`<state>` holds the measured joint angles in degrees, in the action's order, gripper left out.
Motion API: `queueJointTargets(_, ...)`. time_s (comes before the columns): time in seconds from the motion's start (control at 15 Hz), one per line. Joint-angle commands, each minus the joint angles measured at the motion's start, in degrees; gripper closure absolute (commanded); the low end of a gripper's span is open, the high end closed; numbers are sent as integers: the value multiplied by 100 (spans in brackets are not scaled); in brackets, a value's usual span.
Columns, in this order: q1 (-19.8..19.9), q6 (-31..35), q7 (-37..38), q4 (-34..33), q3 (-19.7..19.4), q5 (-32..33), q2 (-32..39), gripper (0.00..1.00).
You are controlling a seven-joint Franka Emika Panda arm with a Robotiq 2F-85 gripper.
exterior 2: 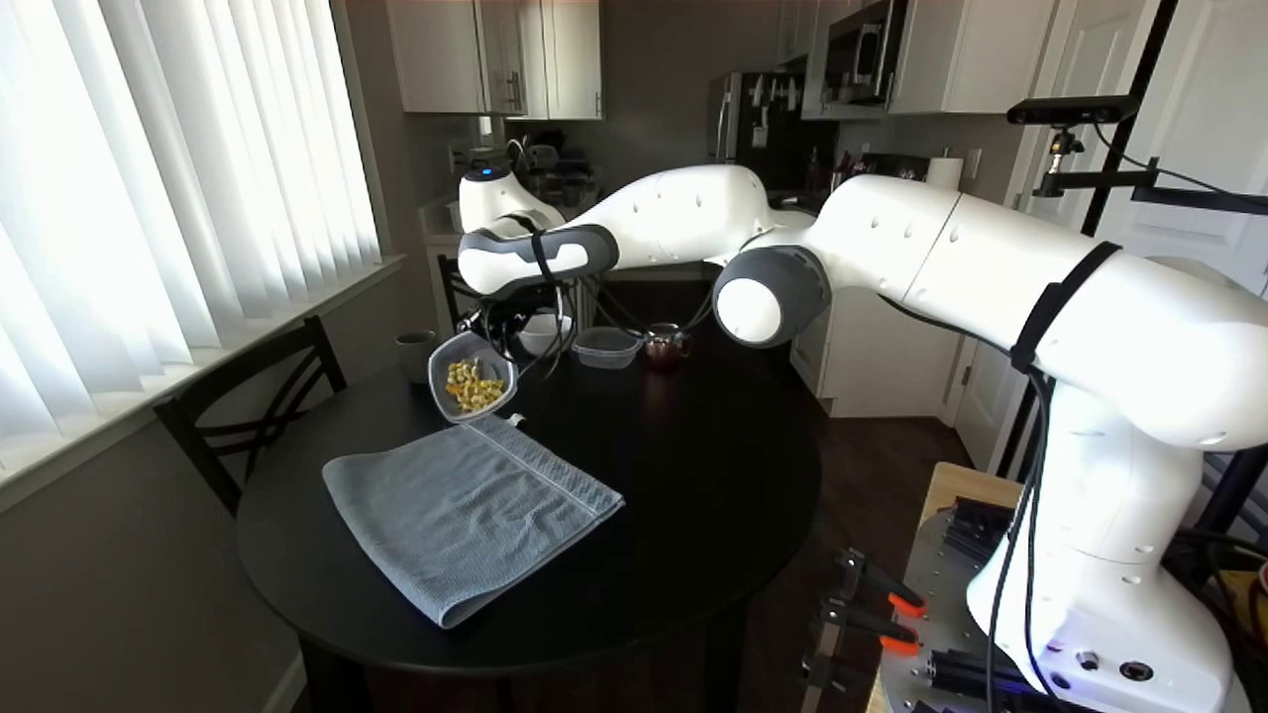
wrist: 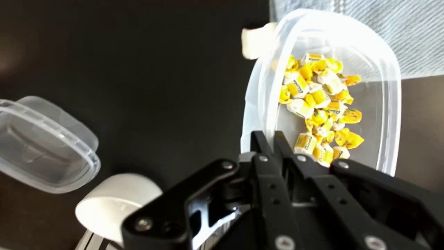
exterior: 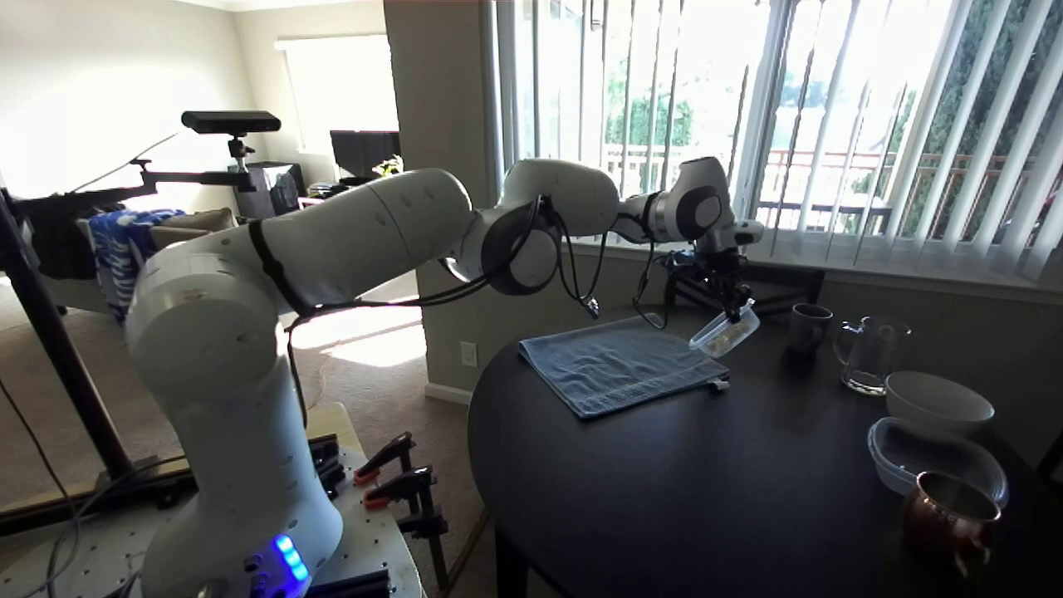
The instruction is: Pour the contents in the container on the towel
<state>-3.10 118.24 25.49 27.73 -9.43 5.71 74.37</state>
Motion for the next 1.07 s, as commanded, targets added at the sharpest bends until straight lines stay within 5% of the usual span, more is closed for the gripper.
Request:
queueJointTargets(0.0, -132, 310, 563, -75, -570, 471, 83, 97)
queueJointTargets(0.33, -304, 212, 818, -9, -1032, 800, 70, 97)
queueJointTargets(1.0, -713, -1017, -220, 192, -1401, 1398, -113, 96)
